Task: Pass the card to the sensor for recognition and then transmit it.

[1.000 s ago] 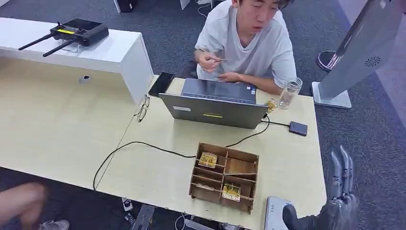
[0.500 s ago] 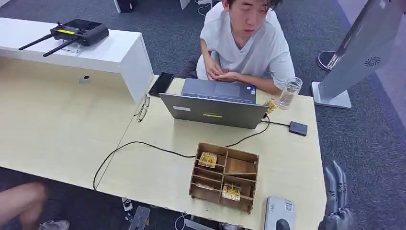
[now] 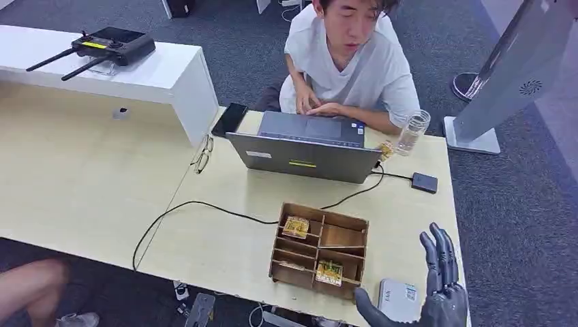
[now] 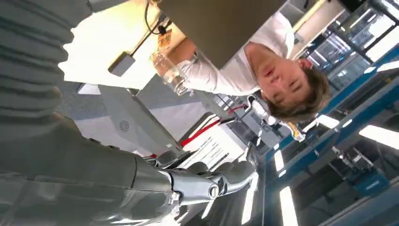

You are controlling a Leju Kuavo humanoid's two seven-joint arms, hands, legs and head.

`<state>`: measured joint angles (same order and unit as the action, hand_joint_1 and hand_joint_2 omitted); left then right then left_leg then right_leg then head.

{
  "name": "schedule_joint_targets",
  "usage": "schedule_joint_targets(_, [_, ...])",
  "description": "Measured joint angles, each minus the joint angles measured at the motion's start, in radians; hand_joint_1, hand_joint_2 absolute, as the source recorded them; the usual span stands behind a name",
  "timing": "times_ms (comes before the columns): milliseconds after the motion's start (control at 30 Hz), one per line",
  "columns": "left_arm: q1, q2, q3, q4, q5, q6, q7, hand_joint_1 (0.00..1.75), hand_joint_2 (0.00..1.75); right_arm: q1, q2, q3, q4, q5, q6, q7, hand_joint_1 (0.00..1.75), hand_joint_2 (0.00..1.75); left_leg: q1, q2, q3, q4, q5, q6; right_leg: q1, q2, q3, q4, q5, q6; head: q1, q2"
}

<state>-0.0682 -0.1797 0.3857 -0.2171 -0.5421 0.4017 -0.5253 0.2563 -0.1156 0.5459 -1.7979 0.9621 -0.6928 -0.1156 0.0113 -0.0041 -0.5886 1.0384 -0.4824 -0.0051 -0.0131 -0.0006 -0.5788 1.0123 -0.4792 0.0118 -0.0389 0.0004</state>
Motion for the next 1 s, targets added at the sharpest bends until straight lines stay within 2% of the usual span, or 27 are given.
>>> schedule_joint_targets(233, [0.000,0.000,0.000,0.000,-0.003,0.001,0.002,0.00,0.00,-0.022,-0.009,0.026,0.034,0.014,0.000,0.018,0.00,1.75,0.000,0.000,0.000,0.000,0.000,0.000,0.000,0.000,0.000,0.000,0.000,0.000,0.000,0.000])
schedule_joint_targets(433, [-0.004,0.000,-0.003,0.000,-0.020,0.002,0.004,0.00,0.00,-0.064,-0.024,0.070,0.087,0.075,0.017,0.092,0.00,1.75,0.000,0.000,0.000,0.000,0.000,0.000,0.000,0.000,0.000,0.000,0.000,0.000,0.000,0.000])
schedule_joint_targets(567, [-0.010,0.000,-0.011,0.000,-0.034,-0.001,0.014,0.00,0.00,-0.101,-0.029,0.092,0.135,0.159,0.069,0.164,0.00,1.75,0.000,0.000,0.000,0.000,0.000,0.000,0.000,0.000,0.000,0.000,0.000,0.000,0.000,0.000])
schedule_joint_targets(733, [-0.016,0.000,-0.026,0.000,-0.047,-0.008,0.026,0.00,0.00,-0.137,-0.031,0.109,0.192,0.214,0.120,0.216,0.00,1.75,0.000,0.000,0.000,0.000,0.000,0.000,0.000,0.000,0.000,0.000,0.000,0.000,0.000,0.000])
schedule_joint_targets(1000, [-0.016,0.000,-0.038,0.000,-0.056,-0.013,0.035,0.00,0.00,-0.175,-0.031,0.129,0.283,0.231,0.132,0.221,0.00,1.75,0.000,0.000,0.000,0.000,0.000,0.000,0.000,0.000,0.000,0.000,0.000,0.000,0.000,0.000])
